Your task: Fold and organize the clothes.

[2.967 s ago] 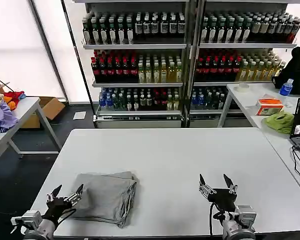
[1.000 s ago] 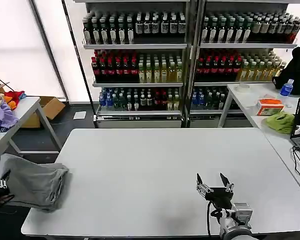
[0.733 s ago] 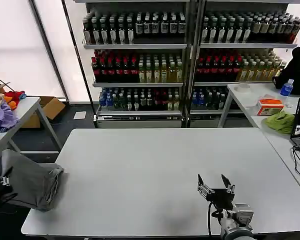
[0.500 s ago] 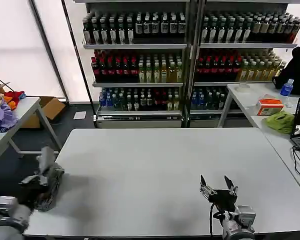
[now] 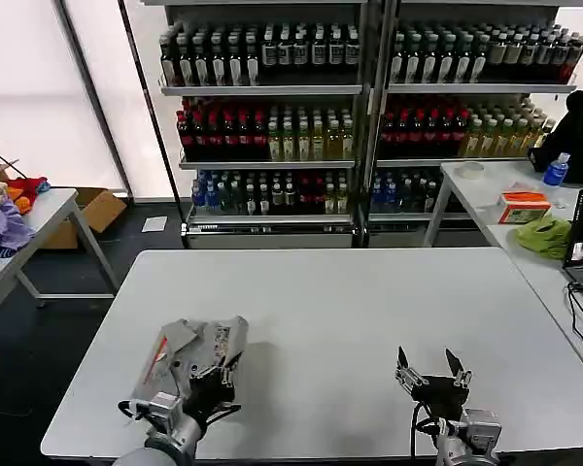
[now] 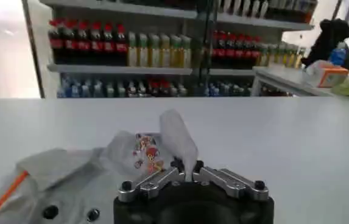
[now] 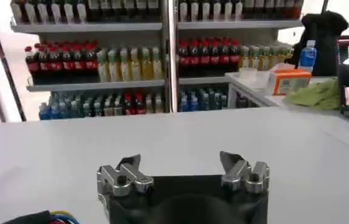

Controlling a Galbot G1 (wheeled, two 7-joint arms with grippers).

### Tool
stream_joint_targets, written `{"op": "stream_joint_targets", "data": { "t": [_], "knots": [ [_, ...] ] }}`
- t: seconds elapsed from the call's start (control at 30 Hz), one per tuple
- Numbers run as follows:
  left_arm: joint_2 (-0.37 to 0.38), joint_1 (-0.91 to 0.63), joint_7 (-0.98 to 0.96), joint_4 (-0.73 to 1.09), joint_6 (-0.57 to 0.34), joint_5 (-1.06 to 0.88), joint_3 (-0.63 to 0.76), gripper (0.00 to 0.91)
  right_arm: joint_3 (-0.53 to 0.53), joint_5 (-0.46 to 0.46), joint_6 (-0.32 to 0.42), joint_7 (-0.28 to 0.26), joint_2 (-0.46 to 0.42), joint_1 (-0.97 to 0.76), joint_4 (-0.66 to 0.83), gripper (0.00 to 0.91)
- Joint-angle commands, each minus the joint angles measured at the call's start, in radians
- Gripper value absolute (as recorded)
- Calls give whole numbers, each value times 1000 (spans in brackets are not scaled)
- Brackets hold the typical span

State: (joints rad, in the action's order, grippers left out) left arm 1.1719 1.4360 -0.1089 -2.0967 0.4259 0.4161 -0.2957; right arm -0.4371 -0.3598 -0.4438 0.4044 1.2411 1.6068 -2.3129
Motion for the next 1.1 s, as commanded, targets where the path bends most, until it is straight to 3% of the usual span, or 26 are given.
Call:
{"op": "stream_joint_targets", "data": {
  "t": [0.03, 0.2, 0.3, 0.57, 0.63, 0.77, 1.1],
  "knots": [
    [52, -83, -22, 69, 5, 41, 161, 907, 39, 21, -19, 13, 25, -25, 25, 907],
    [53, -86, -6, -12, -34, 230, 130, 907, 106, 19, -34, 14, 30, -87, 63, 907],
    [49, -93, -7, -36, -36, 250, 91, 907, 142, -29, -53, 9, 22, -118, 80, 907],
    [-5, -94, -47, -19, -62, 142, -72, 907, 230, -324, -119, 47, -27, -253, 118, 907],
    [-46, -85, -62, -16, -45, 93, -163, 907, 293, -430, -134, 49, -49, -329, 140, 907],
    [-84, -52, -85, -27, -46, 87, -244, 907, 387, -540, -136, 82, -46, -440, 176, 907],
    [-49, 37, -104, -88, -48, 84, -322, 907, 566, -532, -136, 106, -15, -570, 281, 907]
  ]
}}
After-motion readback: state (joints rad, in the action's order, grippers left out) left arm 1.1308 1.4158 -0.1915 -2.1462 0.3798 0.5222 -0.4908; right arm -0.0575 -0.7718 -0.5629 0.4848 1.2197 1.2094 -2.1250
